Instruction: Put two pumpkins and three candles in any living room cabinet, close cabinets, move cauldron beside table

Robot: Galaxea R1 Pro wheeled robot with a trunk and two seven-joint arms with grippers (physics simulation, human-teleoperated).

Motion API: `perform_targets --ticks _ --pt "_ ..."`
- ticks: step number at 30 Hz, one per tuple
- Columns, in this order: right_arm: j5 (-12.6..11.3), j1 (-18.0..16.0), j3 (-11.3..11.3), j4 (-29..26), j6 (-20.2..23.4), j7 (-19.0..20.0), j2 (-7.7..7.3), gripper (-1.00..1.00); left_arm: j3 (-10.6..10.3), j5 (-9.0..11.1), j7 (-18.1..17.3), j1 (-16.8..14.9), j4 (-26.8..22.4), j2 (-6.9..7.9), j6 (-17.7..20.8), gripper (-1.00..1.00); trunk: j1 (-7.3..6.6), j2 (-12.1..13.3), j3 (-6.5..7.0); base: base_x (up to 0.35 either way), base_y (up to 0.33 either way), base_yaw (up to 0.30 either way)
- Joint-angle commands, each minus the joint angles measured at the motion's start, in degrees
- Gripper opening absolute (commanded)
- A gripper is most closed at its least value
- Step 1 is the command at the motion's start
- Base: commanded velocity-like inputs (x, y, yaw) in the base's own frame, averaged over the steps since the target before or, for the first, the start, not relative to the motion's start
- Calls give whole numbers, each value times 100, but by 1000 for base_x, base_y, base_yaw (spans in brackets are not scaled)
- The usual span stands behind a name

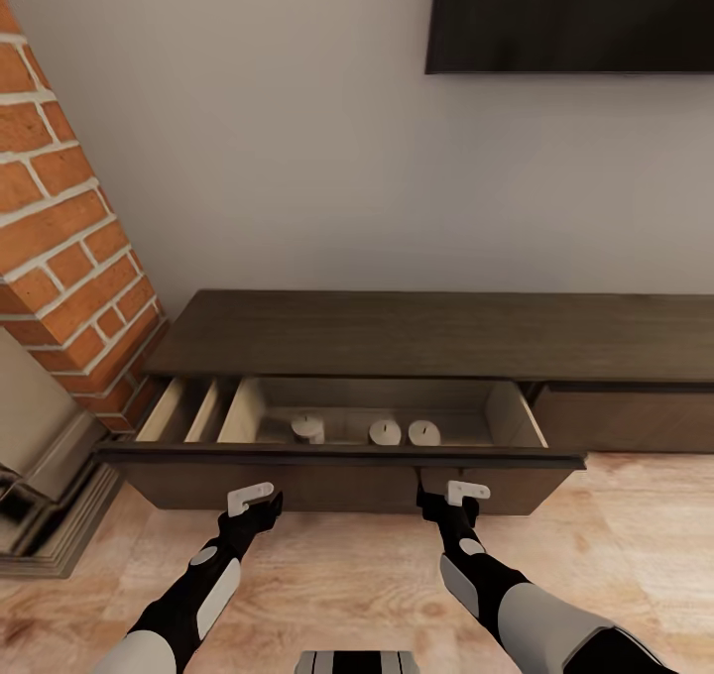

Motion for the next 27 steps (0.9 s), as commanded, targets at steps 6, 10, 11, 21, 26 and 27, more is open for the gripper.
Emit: perform_targets --ticks 6,10,11,21,26,27 --pt "18 -3 -2 -4 -3 2 0 100 0 0 0 0 0 0 -4 100 0 0 0 235 0 0" --pt "18 -3 -2 -4 -3 2 0 100 1 -5 0 0 0 0 -5 100 0 0 0 218 0 0" --pt "18 -3 -2 -4 -3 2 0 100 0 -5 0 0 0 0 -7 100 0 0 0 190 0 0" --pt "21 -3 -2 -4 -3 2 2 100 1 -8 0 0 0 2 -1 100 0 0 0 138 0 0" --pt "25 -3 -2 -4 -3 2 5 100 0 -8 0 0 0 1 -1 100 0 0 0 155 0 0" --pt "26 -3 -2 -4 -3 2 6 100 0 -8 0 0 0 2 -1 100 0 0 0 156 0 0"
